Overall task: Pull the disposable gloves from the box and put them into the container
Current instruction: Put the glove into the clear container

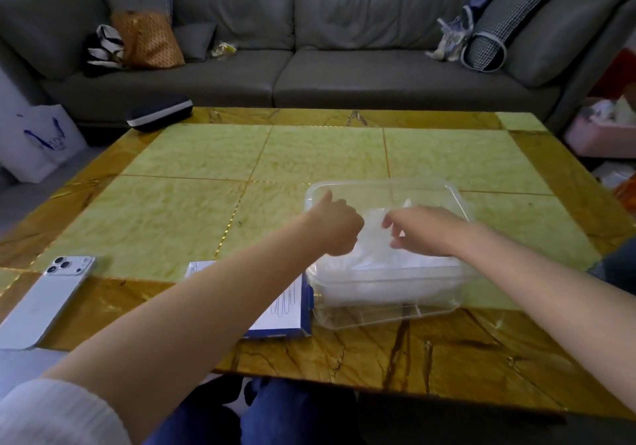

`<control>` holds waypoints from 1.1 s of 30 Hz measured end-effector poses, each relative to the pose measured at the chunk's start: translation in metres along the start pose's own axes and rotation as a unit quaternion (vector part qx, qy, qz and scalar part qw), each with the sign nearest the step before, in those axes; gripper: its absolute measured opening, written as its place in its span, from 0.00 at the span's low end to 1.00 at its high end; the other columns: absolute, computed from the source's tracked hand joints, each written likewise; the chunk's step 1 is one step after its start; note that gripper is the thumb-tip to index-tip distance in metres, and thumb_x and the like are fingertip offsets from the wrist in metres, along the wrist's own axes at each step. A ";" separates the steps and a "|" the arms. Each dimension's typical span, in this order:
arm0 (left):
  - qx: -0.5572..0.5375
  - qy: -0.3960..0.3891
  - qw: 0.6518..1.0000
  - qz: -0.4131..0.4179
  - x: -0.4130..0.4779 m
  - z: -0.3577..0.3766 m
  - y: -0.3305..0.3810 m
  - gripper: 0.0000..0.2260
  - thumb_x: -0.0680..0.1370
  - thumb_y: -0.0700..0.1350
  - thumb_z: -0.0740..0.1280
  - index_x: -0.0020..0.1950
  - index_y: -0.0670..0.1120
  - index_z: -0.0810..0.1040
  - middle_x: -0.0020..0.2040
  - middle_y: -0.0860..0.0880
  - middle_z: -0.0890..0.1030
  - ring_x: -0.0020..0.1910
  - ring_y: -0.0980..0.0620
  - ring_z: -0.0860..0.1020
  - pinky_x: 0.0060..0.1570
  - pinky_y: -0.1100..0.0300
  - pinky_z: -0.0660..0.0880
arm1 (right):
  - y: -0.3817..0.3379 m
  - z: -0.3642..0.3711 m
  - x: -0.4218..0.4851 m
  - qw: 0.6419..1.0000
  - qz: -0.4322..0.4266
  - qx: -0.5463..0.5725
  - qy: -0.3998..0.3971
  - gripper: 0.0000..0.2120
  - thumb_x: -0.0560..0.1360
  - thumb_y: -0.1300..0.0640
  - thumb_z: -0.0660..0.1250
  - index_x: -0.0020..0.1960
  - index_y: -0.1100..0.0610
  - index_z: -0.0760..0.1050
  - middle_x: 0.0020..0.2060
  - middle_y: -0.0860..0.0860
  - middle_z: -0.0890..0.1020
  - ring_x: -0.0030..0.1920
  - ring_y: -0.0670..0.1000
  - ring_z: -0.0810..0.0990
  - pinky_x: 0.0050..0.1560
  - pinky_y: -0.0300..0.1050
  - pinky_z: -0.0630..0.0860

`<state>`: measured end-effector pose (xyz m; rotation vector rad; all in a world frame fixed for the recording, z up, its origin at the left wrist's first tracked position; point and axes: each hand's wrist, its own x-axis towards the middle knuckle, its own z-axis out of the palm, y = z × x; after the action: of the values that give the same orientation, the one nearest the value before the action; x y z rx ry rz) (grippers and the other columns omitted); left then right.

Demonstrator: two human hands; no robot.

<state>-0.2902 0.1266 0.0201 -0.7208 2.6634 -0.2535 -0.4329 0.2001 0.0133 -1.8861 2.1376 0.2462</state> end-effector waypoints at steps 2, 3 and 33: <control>-0.052 0.076 0.995 -0.024 -0.020 -0.008 -0.012 0.15 0.82 0.48 0.56 0.67 0.48 0.70 0.66 0.49 0.72 0.69 0.48 0.66 0.72 0.39 0.45 | -0.017 -0.005 -0.012 0.991 -0.038 0.042 0.124 0.15 0.79 0.56 0.60 0.66 0.51 0.69 0.60 0.47 0.77 0.60 0.50 0.75 0.55 0.46 0.71; -0.095 0.116 0.987 -0.049 -0.032 -0.008 -0.019 0.15 0.82 0.49 0.57 0.68 0.50 0.69 0.68 0.50 0.71 0.70 0.49 0.64 0.72 0.38 0.44 | -0.027 -0.006 -0.017 0.978 -0.064 0.068 0.186 0.15 0.79 0.59 0.60 0.65 0.52 0.70 0.59 0.47 0.78 0.59 0.50 0.76 0.54 0.46 0.73; -0.325 0.040 0.897 -0.298 -0.157 0.149 -0.050 0.26 0.78 0.54 0.64 0.72 0.50 0.61 0.70 0.49 0.64 0.70 0.48 0.61 0.63 0.50 0.66 | -0.188 0.060 0.002 0.970 -0.124 0.153 0.143 0.08 0.79 0.52 0.62 0.46 0.56 0.67 0.44 0.51 0.74 0.44 0.53 0.76 0.49 0.49 0.75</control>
<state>-0.0836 0.1538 -0.0561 -1.7616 2.5083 0.5012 -0.2411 0.1911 -0.0335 -2.0663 1.9340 -0.4078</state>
